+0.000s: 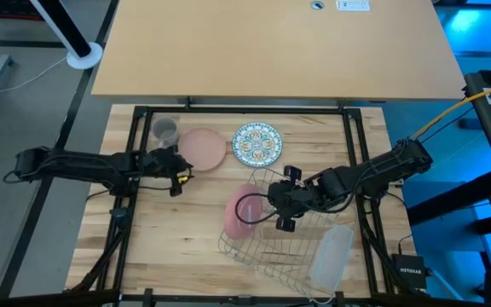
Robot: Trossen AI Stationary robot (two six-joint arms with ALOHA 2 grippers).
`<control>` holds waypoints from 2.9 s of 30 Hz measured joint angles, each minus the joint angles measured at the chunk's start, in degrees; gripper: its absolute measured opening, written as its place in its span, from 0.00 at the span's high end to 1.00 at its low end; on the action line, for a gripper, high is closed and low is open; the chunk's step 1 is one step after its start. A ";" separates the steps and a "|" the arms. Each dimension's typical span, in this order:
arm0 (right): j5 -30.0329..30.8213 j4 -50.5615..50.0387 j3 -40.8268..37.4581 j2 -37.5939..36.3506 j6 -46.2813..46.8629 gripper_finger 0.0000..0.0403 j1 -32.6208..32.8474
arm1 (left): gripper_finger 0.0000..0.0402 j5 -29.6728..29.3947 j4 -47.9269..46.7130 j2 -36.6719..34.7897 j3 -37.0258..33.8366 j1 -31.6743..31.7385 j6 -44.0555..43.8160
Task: Sort dishes
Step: Put the top orange plate into the dish rack
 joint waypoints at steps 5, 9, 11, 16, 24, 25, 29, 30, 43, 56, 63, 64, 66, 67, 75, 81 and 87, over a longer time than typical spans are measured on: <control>0.02 0.09 0.00 0.00 0.00 0.65 -0.01 | 0.58 -3.54 0.52 4.10 0.00 0.00 5.84; 0.02 0.23 0.00 0.00 0.02 0.65 0.00 | 0.58 -7.54 1.16 7.22 0.00 0.00 8.98; 0.02 0.32 0.00 0.00 0.04 0.65 0.00 | 0.58 -8.54 2.59 8.55 0.00 0.00 9.79; 0.04 0.33 0.00 0.00 0.07 0.65 0.00 | 0.58 -8.64 3.85 11.02 0.00 0.00 12.37; 0.04 0.30 0.00 0.00 0.15 0.65 -0.02 | 0.61 -8.63 2.89 11.99 0.67 -0.15 12.42; 0.03 0.30 0.00 0.00 0.15 0.65 0.00 | 0.63 -8.61 2.80 11.99 1.05 -0.15 12.42; 0.04 0.28 0.00 0.00 0.17 0.65 -0.02 | 0.75 -8.63 -0.12 11.99 3.18 -0.15 12.97; 0.04 0.28 0.00 0.00 0.17 0.65 0.01 | 0.77 -8.63 -1.20 11.99 3.69 -0.15 13.08; 0.03 0.26 0.00 0.00 0.17 0.65 0.00 | 0.92 -8.61 -4.73 11.99 4.72 -0.09 11.62; 0.02 0.26 0.00 0.00 0.17 0.65 -0.02 | 0.83 -6.31 -4.81 11.99 4.72 -0.09 6.04; 0.02 0.26 0.00 0.00 0.17 0.65 -0.01 | 0.83 -6.38 -4.81 11.99 4.72 -0.09 6.97; 0.02 0.26 0.00 0.00 0.17 0.65 0.01 | 0.84 -6.38 -4.81 11.99 4.72 -0.09 6.97; 0.02 0.26 0.00 0.00 0.17 0.65 0.01 | 0.86 -6.42 -4.84 11.99 4.72 -0.09 6.97; 0.02 0.26 0.00 0.00 0.17 0.65 -0.02 | 0.88 -6.42 -4.85 11.99 4.72 -0.09 6.97; 0.02 0.26 0.00 0.00 0.17 0.65 -0.01 | 0.99 -6.37 -4.79 11.99 4.72 -0.09 7.01; 0.02 0.26 0.00 0.00 0.17 0.65 -0.02 | 0.99 -6.28 -4.01 11.99 4.72 -0.11 5.00; 0.02 0.26 0.00 0.00 0.17 0.65 -0.02 | 1.00 -4.41 -2.08 11.88 4.72 -0.11 0.35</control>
